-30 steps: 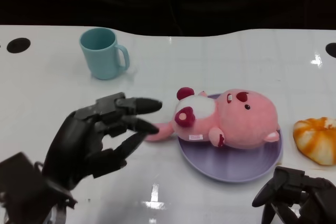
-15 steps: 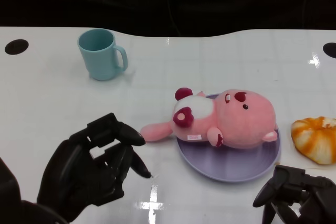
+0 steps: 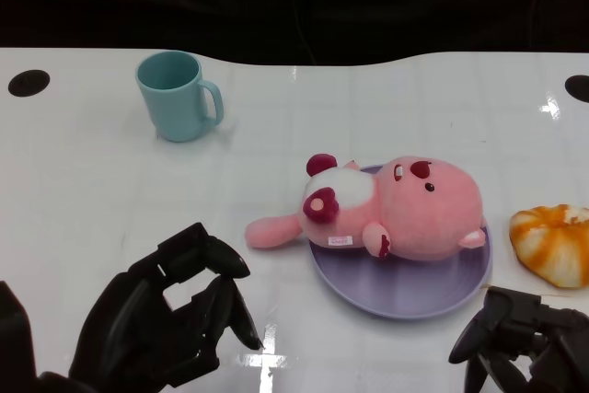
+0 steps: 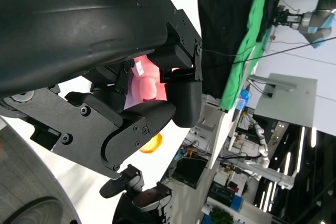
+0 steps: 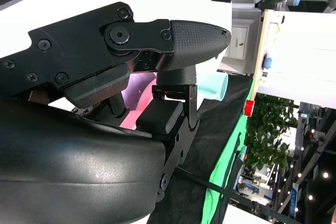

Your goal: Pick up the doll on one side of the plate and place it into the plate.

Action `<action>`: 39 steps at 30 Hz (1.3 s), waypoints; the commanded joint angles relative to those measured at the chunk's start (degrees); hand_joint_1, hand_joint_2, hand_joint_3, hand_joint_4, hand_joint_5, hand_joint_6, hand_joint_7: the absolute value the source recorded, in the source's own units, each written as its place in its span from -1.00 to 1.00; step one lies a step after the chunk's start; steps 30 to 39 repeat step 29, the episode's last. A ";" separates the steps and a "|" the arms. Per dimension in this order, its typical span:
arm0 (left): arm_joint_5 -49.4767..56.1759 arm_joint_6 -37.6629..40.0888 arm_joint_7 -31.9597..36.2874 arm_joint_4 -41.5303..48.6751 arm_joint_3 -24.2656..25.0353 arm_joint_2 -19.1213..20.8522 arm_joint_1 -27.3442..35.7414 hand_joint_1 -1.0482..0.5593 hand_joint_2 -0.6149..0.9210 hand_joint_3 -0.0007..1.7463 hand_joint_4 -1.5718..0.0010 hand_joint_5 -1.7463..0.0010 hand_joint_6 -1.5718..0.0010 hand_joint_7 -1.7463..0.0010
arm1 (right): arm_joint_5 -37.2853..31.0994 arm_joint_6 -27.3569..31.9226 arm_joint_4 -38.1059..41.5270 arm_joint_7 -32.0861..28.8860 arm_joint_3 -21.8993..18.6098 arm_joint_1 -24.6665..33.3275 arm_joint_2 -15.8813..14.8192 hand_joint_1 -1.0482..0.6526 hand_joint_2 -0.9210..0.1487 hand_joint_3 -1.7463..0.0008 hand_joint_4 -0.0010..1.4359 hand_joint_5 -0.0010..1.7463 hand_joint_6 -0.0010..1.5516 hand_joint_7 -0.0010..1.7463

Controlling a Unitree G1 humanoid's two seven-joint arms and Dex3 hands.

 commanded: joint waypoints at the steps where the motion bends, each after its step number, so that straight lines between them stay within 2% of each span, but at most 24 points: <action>1: -1.89 1.71 -0.63 1.13 1.05 0.12 -0.18 -0.14 0.55 0.18 0.08 -1.00 0.27 -0.89 | 1.02 0.44 -1.08 0.37 -0.90 0.64 -1.13 -0.67 -1.00 0.43 0.13 0.81 -0.01 0.46; 4: -2.35 2.24 -0.91 1.99 1.20 0.00 -0.40 -0.12 0.54 0.19 0.05 -1.00 0.26 -0.90 | 1.40 0.38 -1.15 0.66 -1.05 0.85 -1.32 -0.67 -1.00 0.43 0.13 0.82 -0.01 0.47; 12: -2.53 3.09 -2.21 2.87 1.34 0.01 -0.78 -0.11 0.42 0.36 0.00 -1.00 0.24 -0.94 | 2.51 1.54 -1.83 0.97 -1.57 1.52 -1.33 -0.66 -1.00 0.47 0.16 0.80 0.01 0.44; 39: -2.43 4.33 -4.34 2.79 1.60 0.30 -0.33 -0.11 0.36 0.42 -0.01 -1.00 0.21 -0.91 | 0.84 -0.11 -1.26 0.58 -1.46 1.37 -1.03 -0.65 -1.00 0.46 0.14 0.81 0.01 0.47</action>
